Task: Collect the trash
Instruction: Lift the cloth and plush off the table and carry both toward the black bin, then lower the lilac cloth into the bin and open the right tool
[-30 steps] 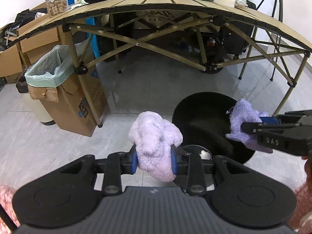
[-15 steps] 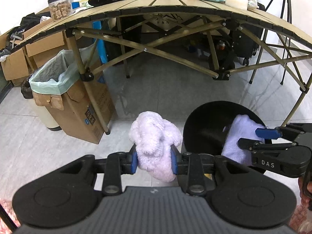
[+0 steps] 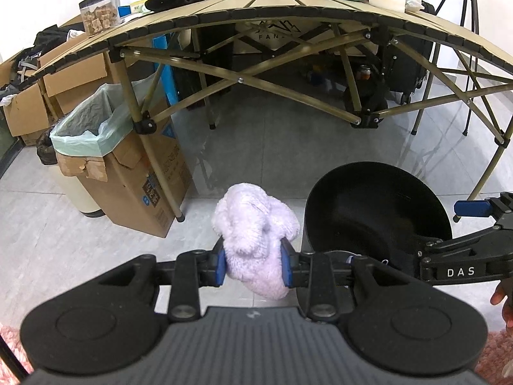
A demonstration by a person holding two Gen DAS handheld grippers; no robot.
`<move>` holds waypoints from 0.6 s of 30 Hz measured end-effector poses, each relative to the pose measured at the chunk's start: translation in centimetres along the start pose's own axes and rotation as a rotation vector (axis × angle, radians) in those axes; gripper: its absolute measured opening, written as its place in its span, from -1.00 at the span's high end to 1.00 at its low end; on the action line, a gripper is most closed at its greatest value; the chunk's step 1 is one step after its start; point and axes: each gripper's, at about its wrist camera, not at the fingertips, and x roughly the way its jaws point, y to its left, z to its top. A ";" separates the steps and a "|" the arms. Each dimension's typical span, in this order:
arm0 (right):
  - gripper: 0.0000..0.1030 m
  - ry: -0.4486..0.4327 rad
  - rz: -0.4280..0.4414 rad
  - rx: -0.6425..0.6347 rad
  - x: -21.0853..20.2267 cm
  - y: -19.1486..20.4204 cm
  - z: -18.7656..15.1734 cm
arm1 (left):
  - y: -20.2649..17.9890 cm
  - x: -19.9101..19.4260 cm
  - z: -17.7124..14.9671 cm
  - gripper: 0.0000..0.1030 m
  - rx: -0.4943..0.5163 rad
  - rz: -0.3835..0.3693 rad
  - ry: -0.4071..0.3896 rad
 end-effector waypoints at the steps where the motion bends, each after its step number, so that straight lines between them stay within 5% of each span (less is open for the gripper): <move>1: -1.00 0.000 0.000 -0.001 -0.1 0.0 0.0 | 0.0 0.0 0.0 0.38 0.000 -0.001 0.000; 18: -1.00 0.052 -0.041 0.083 -2.8 -2.5 -0.4 | -2.2 -1.1 0.7 0.38 0.041 -0.052 -0.031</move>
